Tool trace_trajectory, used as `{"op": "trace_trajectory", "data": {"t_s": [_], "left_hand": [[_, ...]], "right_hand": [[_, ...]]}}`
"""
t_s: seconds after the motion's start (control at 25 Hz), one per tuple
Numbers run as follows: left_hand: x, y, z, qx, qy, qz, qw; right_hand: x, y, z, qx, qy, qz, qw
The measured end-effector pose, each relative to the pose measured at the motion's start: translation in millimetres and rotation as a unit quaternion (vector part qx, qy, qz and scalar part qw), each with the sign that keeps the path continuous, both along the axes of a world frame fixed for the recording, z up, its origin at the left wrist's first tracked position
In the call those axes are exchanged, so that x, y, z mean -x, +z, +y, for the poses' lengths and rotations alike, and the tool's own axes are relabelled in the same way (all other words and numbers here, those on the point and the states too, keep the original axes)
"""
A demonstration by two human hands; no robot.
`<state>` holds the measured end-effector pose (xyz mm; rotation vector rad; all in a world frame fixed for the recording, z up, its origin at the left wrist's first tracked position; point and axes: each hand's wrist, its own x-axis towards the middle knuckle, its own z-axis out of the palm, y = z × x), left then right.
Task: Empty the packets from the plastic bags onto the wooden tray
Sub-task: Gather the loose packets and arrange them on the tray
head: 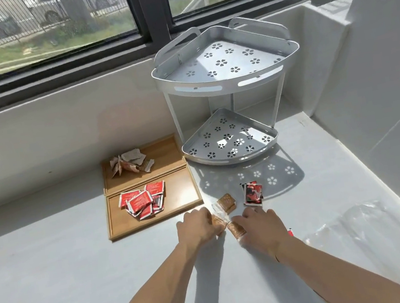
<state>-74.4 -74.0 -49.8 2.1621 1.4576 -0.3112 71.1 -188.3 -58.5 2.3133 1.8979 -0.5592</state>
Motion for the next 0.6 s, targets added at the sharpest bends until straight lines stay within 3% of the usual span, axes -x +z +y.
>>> {"op": "trace_trajectory", "data": {"t_s": [0.16,0.44,0.6], "left_hand": [[-1,-8,-8,-0.004,0.024,-0.023,0.999],[3,-11,-10,0.084,0.072,-0.103,0.989],[1,-2,5,0.083,0.043,-0.121,0.988]], "right_hand": [[3,-9,2,-0.028,-0.041,0.005,0.999],[-2,-5,7,-0.024,-0.116,0.168,0.979],[-12,-5,6,-0.021,-0.142,0.184,0.972]]}}
